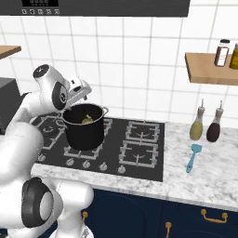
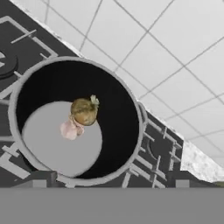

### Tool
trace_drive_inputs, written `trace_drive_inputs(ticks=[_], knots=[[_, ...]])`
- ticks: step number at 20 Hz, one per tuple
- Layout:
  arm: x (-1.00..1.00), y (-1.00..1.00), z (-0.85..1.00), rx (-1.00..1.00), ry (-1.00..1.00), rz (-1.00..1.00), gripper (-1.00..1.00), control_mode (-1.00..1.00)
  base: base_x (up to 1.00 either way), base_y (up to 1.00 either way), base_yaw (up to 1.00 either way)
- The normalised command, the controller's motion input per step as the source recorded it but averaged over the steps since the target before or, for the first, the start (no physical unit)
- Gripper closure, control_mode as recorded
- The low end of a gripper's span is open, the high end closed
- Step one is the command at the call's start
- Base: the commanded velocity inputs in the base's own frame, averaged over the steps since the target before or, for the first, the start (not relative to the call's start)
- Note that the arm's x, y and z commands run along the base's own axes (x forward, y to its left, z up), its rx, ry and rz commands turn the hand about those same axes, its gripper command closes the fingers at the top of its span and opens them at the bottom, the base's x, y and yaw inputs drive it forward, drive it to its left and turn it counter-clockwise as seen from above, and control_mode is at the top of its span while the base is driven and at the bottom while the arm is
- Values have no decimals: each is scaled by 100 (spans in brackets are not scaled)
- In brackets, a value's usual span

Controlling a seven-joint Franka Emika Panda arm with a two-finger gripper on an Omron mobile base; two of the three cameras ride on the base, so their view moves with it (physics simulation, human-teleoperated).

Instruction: Put the garlic and onion in the pot. Retrieve the spatula and lightly stir the vegetables in the pot.

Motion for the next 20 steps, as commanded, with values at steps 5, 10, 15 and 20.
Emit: trace_drive_inputs(ticks=[5,10,15,20], knots=[[-89,-83,34,11,-6,-18,-100,-100,0,0,0],[-82,-99,3,11,-3,-17,-100,-100,0,0,0],[-72,-81,-1,13,0,-20,-100,-100,0,0,0],[-27,-51,1,8,0,-37,-100,-100,0,0,0]])
